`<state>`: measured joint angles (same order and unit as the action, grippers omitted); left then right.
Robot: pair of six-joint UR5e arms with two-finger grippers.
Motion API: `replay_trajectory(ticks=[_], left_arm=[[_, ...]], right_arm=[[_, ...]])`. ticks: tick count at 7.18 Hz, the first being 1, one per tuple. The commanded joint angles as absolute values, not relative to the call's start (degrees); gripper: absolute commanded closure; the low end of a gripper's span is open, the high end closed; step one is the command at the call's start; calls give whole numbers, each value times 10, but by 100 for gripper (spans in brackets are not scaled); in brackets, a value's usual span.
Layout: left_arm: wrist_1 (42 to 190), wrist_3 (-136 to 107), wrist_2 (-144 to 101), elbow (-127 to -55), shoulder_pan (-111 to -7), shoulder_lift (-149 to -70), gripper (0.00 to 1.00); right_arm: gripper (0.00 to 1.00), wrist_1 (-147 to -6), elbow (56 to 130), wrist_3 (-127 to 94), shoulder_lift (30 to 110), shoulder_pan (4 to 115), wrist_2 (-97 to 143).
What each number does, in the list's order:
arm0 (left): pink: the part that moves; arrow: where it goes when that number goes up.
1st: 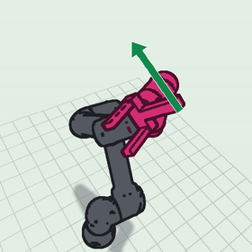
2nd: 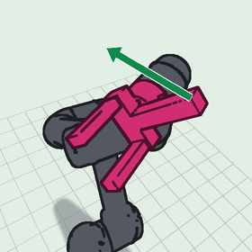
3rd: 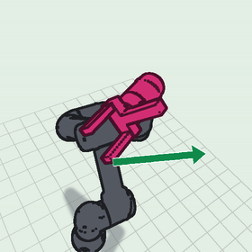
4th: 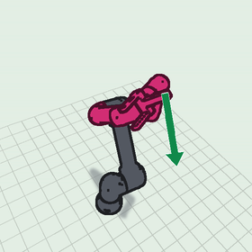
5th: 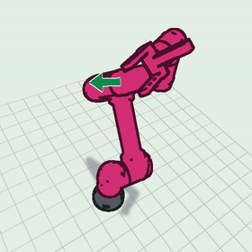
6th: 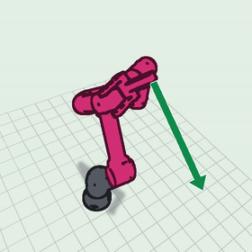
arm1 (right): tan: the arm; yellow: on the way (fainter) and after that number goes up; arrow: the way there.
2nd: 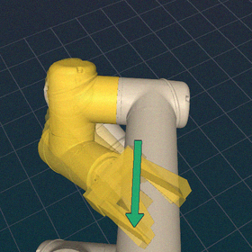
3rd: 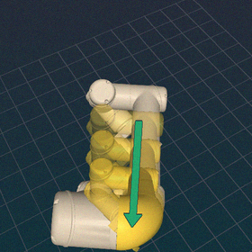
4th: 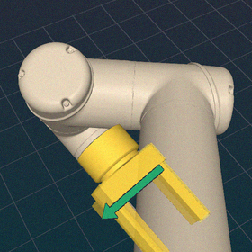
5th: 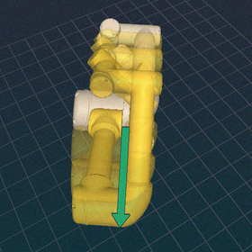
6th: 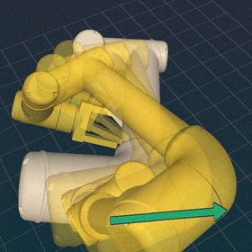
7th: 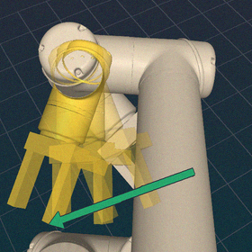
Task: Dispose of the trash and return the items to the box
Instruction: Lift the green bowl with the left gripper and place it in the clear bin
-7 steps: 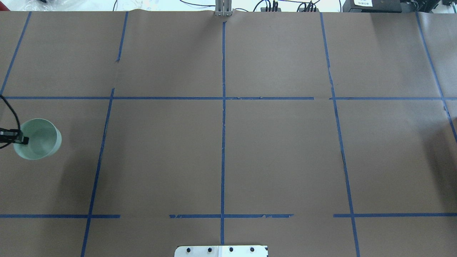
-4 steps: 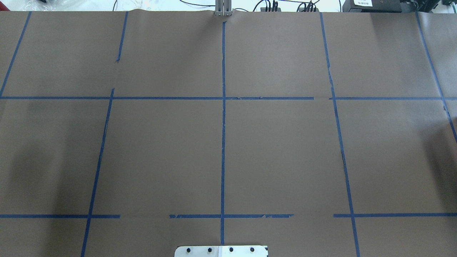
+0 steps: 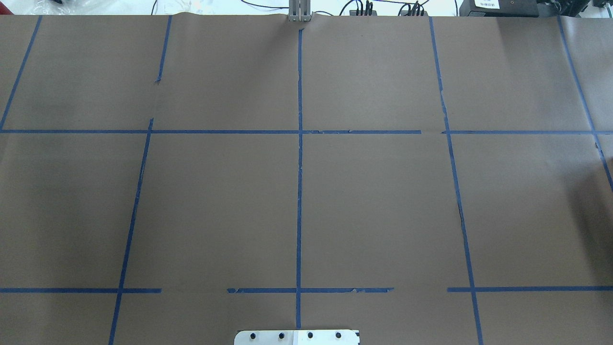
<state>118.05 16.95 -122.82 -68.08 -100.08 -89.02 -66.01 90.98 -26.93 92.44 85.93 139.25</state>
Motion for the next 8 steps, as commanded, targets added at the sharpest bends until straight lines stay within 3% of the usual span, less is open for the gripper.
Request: replay_trajectory(ticks=[1, 2, 3, 4, 5, 8], left_arm=[[1181, 170, -1229, -638, -1005, -882, 100], [1181, 168, -1236, -636, -1004, -882, 77], [1182, 168, -1256, -638, -1004, -881, 20], [1180, 165, -1299, -645, -1004, -873, 0], [1179, 146, -1325, -675, -1005, -865, 0], [1175, 0, -1394, -851, -967, -850, 0]], right_arm=[[0, -658, 908, -271, 925, 855, 1391], [0, -658, 907, -280, 925, 851, 1392], [0, -658, 900, -280, 925, 841, 1390], [0, -657, 898, -285, 925, 839, 1392], [0, -657, 904, -305, 925, 836, 1394], [0, -663, 980, -354, 925, 828, 1398]])
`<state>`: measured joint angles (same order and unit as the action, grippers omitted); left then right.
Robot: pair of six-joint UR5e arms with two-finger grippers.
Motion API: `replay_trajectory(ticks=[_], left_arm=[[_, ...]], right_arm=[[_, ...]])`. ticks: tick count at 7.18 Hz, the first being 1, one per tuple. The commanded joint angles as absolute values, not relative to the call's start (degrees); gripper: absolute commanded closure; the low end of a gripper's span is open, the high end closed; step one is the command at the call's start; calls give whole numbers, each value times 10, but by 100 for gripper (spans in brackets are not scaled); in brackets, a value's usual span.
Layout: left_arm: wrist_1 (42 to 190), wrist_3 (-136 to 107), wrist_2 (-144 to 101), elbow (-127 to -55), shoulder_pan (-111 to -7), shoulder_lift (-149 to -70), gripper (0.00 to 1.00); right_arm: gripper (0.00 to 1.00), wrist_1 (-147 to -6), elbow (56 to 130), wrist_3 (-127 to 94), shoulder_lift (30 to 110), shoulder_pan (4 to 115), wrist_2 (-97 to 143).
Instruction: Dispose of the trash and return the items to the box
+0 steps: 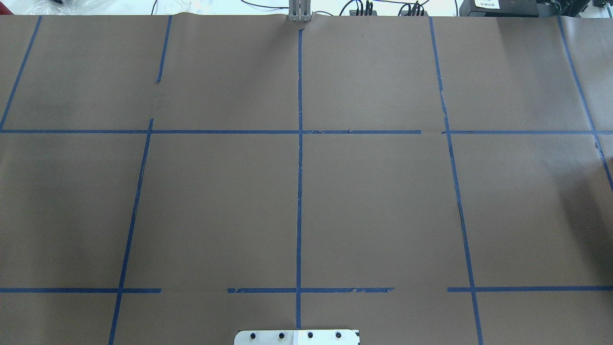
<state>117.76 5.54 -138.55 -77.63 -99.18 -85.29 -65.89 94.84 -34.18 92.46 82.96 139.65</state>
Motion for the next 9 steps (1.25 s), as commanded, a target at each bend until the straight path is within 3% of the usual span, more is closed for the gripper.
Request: replay_trajectory(ticks=[1, 3, 4, 6, 9], left_arm=[[1157, -89, -1391, -926, -912, -847, 0], [1070, -186, -1322, -1054, -772, -852, 0], [1019, -192, -1318, -1083, -759, -869, 0], [972, -289, -1317, -1110, -682, -912, 0], [971, -284, -1317, -1130, -669, -911, 0]], right_arm=[[0, -662, 980, -354, 925, 819, 1397], [0, -660, 980, -354, 924, 809, 1391], [0, -660, 979, -353, 924, 805, 1390], [0, -659, 977, -352, 924, 788, 1383], [0, -663, 974, -345, 922, 788, 1389]])
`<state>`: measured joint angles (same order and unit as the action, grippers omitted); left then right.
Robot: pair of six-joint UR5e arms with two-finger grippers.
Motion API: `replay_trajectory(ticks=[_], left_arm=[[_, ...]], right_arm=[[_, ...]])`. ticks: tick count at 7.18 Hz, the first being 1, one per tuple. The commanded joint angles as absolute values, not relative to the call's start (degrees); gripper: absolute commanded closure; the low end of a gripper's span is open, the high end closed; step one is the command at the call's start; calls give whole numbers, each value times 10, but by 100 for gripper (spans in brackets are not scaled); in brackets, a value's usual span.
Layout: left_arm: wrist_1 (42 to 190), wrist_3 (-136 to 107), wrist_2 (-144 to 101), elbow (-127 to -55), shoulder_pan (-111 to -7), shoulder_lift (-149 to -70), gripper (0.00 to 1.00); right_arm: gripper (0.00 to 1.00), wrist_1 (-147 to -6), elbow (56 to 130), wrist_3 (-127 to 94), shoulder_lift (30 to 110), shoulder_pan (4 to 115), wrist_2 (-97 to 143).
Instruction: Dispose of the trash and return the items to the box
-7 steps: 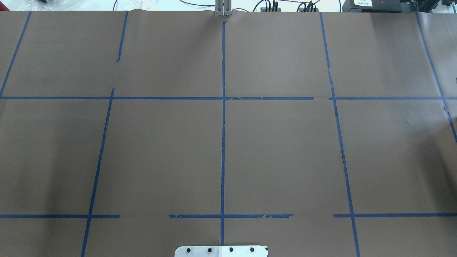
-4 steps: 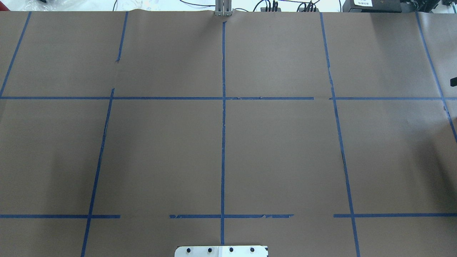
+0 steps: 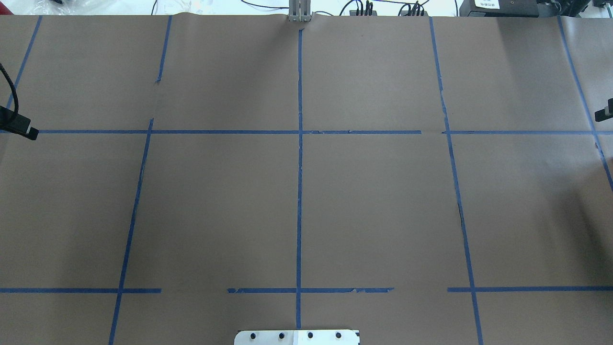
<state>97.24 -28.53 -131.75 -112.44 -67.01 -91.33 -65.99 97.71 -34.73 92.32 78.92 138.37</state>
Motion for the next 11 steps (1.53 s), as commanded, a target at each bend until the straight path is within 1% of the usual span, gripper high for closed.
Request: replay_trajectory(ticks=[1, 2, 3, 4, 6, 7, 8, 10, 11], left_arm=[[972, -282, -1317, -1130, -676, -905, 0], [972, -186, -1317, -1123, -693, -873, 0], [970, -91, -1317, -1104, -715, -867, 0], [971, -84, -1318, -1085, -751, -867, 0], [963, -36, -1323, -1073, -814, -867, 0], [920, 54, -1320, -1057, -847, -873, 0], [915, 80, -1319, -1040, -864, -876, 0], [920, 75, -1325, -1030, -866, -859, 0], [922, 76, -1354, -1005, -865, -859, 0]], right_arm=[[0, -668, 969, -323, 926, 778, 1387], [0, -693, 965, -286, 926, 779, 1387], [0, -752, 962, -201, 921, 790, 1382], [0, -813, 936, -102, 895, 818, 1381], [0, -902, 917, -20, 854, 857, 1381], [0, -924, 919, -6, 850, 867, 1383], [0, -926, 925, -5, 842, 869, 1383], [0, -922, 923, -15, 848, 862, 1389], [0, -920, 923, -16, 848, 854, 1389]])
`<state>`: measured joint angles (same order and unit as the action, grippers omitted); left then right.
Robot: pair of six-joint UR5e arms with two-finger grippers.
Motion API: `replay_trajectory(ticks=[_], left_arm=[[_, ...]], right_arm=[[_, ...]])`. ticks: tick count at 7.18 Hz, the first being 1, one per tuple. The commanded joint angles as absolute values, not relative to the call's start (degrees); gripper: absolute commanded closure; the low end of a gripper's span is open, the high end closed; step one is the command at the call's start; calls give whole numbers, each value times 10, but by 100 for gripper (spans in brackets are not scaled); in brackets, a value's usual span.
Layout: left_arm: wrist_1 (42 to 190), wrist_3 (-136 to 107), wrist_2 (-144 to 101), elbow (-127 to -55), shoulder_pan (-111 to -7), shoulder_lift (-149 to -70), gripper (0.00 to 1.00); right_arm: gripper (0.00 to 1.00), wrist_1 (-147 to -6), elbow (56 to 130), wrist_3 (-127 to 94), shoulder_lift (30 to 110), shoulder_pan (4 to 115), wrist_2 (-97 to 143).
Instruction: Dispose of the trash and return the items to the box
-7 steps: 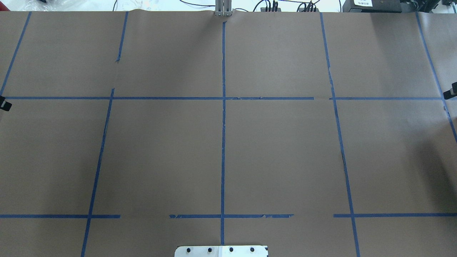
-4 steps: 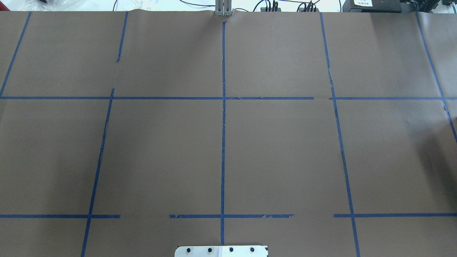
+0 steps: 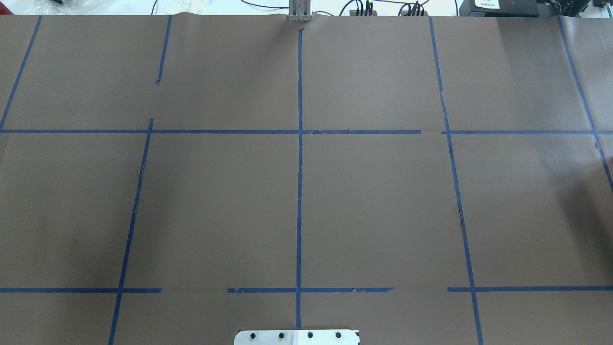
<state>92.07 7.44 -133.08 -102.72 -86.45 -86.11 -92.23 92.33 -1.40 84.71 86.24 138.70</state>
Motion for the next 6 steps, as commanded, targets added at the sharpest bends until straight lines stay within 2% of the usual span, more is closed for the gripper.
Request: replay_trajectory(ticks=[1, 6], left_arm=[[923, 75, -1376, -999, -865, -859, 0], [950, 79, -1370, -1001, -864, -874, 0]], right_arm=[[0, -918, 919, -17, 846, 844, 1386], [0, -917, 923, -20, 840, 844, 1390]])
